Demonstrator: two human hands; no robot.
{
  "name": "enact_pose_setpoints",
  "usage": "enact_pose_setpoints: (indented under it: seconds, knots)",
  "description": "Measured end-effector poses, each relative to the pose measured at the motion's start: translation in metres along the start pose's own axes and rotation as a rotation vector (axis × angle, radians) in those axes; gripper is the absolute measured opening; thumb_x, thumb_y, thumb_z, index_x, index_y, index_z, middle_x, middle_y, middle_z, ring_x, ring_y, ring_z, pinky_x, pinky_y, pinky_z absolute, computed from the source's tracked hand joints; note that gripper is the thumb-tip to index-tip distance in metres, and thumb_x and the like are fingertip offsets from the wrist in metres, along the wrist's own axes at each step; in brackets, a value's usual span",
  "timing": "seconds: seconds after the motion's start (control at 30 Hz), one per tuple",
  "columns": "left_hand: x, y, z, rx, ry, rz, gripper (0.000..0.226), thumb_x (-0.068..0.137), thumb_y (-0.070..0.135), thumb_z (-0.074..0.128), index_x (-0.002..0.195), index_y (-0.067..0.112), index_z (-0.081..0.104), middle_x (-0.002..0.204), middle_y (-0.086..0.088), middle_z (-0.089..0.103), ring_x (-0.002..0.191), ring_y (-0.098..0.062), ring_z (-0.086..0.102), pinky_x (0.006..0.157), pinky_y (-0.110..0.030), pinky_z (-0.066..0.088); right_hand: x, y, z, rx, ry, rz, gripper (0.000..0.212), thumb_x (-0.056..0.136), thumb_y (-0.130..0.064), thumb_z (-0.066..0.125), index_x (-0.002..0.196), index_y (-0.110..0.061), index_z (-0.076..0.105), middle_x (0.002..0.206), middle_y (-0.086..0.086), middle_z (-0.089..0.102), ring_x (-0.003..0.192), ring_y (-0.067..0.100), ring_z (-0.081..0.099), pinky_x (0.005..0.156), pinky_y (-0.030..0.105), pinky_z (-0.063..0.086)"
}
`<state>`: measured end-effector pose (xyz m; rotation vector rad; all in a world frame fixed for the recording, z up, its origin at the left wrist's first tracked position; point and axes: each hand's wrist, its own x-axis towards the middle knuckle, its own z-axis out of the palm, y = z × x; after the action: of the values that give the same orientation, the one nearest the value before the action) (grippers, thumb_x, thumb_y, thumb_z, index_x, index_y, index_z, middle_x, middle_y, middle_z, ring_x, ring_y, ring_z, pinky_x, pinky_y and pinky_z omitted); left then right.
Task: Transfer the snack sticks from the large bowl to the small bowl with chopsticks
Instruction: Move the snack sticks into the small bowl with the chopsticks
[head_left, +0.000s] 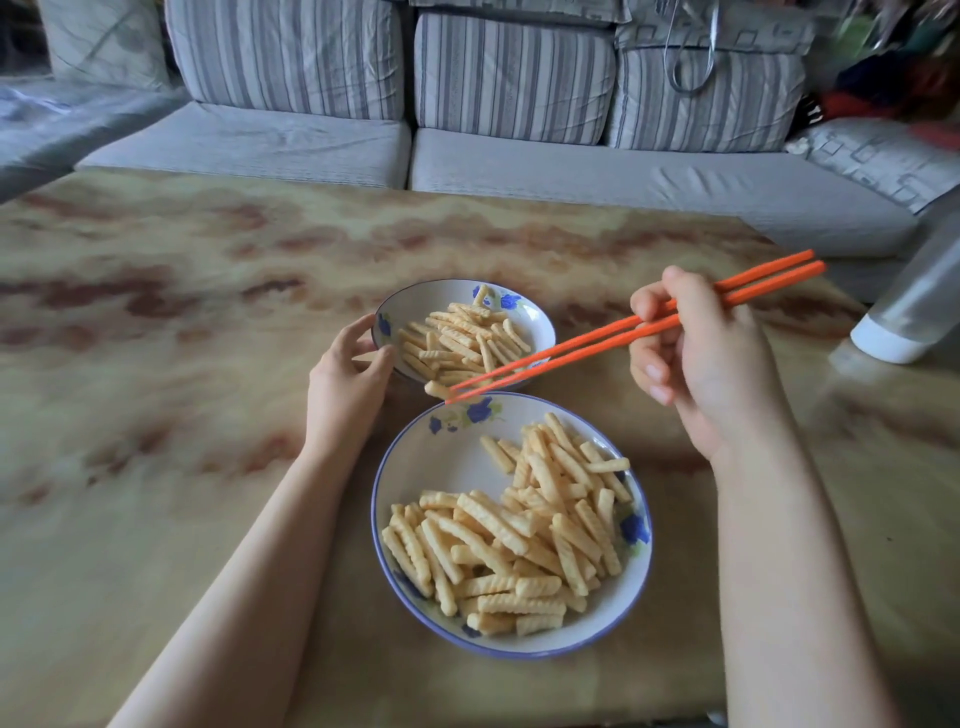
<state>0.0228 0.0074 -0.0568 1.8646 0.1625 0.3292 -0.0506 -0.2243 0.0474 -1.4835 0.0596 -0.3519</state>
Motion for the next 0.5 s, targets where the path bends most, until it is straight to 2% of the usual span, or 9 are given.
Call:
enact_pose_setpoints:
  seconds: [0.07, 0.17, 0.23, 0.5]
  knots:
    - [0.0, 0.0, 0.0, -0.009, 0.003, -0.002, 0.041, 0.088, 0.02, 0.058, 0.129, 0.028, 0.059, 0.103, 0.005, 0.068, 0.079, -0.012, 0.065, 0.081, -0.026, 0.05, 0.002, 0.003, 0.005, 0.07, 0.084, -0.027, 0.04, 0.1, -0.018, 0.036, 0.062, -0.013, 0.047, 0.052, 0.005, 0.042, 0.031, 0.014, 0.029, 0.036, 0.019, 0.02]
    - [0.0, 0.0, 0.0, -0.009, 0.007, -0.001, 0.041, 0.089, 0.02, 0.058, 0.129, 0.027, 0.058, 0.103, 0.005, 0.068, 0.081, -0.013, 0.065, 0.081, -0.025, 0.049, 0.003, 0.009, 0.014, 0.147, 0.169, -0.05, 0.04, 0.099, -0.016, 0.036, 0.061, -0.014, 0.047, 0.043, -0.004, 0.047, 0.031, 0.014, 0.031, 0.037, 0.02, 0.021]
    - [0.0, 0.0, 0.001, -0.009, 0.009, -0.002, 0.041, 0.089, 0.02, 0.058, 0.129, 0.027, 0.059, 0.103, 0.005, 0.068, 0.081, -0.013, 0.065, 0.081, -0.024, 0.049, 0.003, 0.013, 0.021, 0.156, 0.199, -0.062, 0.04, 0.1, -0.017, 0.036, 0.062, -0.013, 0.046, 0.039, -0.004, 0.046, 0.031, 0.014, 0.033, 0.036, 0.021, 0.021]
    - [0.0, 0.0, 0.001, -0.003, 0.003, 0.003, 0.041, 0.088, 0.021, 0.058, 0.128, 0.029, 0.059, 0.104, 0.004, 0.069, 0.084, -0.016, 0.067, 0.083, -0.028, 0.051, 0.003, 0.029, 0.039, 0.029, 0.131, -0.1, 0.04, 0.103, -0.023, 0.035, 0.068, -0.01, 0.05, 0.04, 0.006, 0.046, 0.03, 0.016, 0.04, 0.034, 0.018, 0.029]
